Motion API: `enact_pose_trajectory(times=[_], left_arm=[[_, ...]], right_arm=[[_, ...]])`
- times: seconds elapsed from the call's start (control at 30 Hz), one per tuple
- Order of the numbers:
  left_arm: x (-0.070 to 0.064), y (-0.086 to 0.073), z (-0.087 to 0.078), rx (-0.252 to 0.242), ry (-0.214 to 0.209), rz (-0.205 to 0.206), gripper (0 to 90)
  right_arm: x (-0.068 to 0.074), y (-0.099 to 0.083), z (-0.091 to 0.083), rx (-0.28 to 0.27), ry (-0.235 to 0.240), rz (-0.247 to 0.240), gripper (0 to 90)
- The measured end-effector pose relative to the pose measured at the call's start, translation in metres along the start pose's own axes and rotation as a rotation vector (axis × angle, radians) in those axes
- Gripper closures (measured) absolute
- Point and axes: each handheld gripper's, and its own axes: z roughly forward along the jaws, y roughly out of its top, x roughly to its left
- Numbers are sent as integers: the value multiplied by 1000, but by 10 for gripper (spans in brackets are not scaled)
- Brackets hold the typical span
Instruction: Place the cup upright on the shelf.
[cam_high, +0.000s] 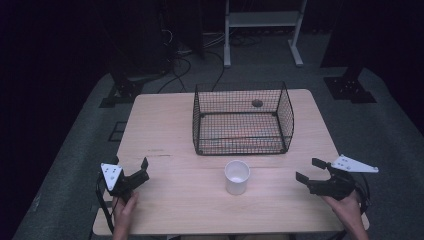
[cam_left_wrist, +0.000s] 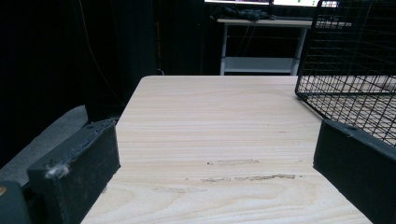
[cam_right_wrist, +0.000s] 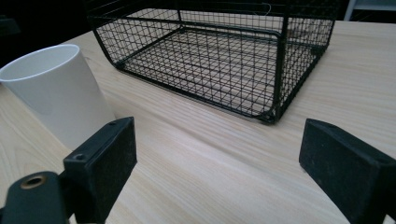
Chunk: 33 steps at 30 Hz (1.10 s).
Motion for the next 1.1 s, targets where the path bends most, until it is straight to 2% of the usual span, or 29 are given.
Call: enact_pose_trajectory(times=[0.47, 0.83, 0.93, 1.1], left_arm=[[0, 0, 0, -1, -2, -1, 0], [0, 0, 0, -2, -5, -4, 0], [0, 0, 0, -3, -6, -5, 0], [0, 0, 0, -3, -8, 0, 0]], right_arm=[[15, 19, 6, 15, 43, -56, 100], [34, 29, 20, 31, 107, -94, 95], [42, 31, 26, 43, 138, -110, 89], [50, 32, 32, 60, 154, -133, 68]])
